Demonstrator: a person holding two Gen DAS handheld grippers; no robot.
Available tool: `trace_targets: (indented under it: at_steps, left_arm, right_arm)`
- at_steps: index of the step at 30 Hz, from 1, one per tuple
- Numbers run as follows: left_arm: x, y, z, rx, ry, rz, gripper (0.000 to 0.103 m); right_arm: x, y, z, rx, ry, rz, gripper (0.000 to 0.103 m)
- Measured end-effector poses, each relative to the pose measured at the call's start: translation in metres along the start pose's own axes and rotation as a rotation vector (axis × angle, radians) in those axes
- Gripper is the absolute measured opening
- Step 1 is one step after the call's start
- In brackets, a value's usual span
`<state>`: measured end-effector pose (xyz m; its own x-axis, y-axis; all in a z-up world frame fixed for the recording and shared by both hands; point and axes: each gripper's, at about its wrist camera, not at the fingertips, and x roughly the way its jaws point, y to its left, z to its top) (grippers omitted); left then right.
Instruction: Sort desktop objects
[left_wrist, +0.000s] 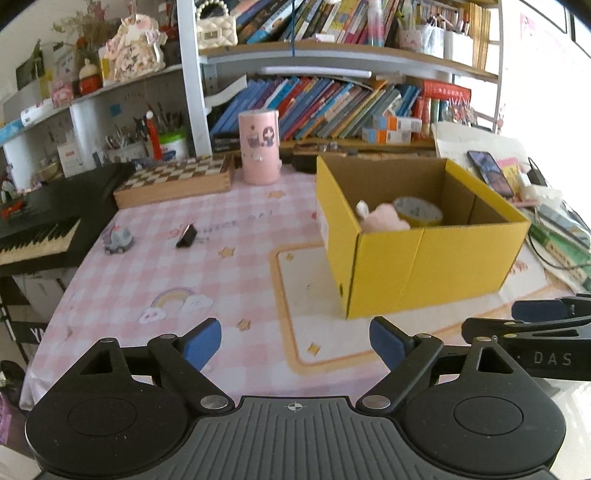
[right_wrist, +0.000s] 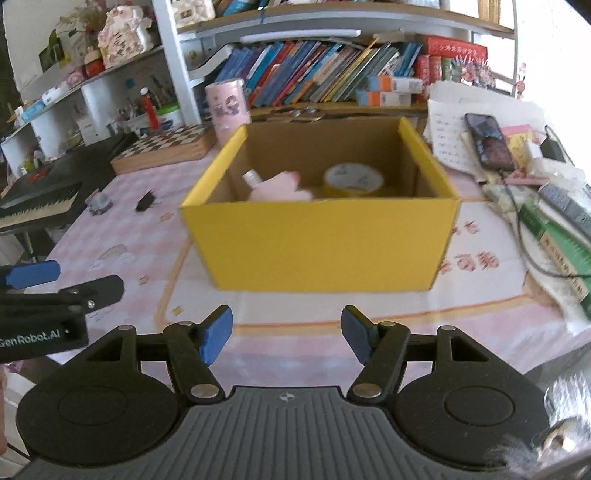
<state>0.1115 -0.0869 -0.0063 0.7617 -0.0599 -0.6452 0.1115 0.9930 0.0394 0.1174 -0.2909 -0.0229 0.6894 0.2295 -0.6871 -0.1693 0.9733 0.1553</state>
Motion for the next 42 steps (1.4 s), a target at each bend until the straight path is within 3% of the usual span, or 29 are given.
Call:
trace_targets:
  at_steps: [16,42]
  left_arm:
    - [-0.028,0.067,-0.032,0.055,0.023,-0.025,0.092]
    - [-0.068,0.146,-0.061,-0.050,-0.006,0.032,0.101]
  right_arm:
    - [-0.008,0.095,-0.032,-0.042,0.010,-0.004,0.064]
    - [-0.011,0.179,-0.045,-0.133,0.017,0.014,0.076]
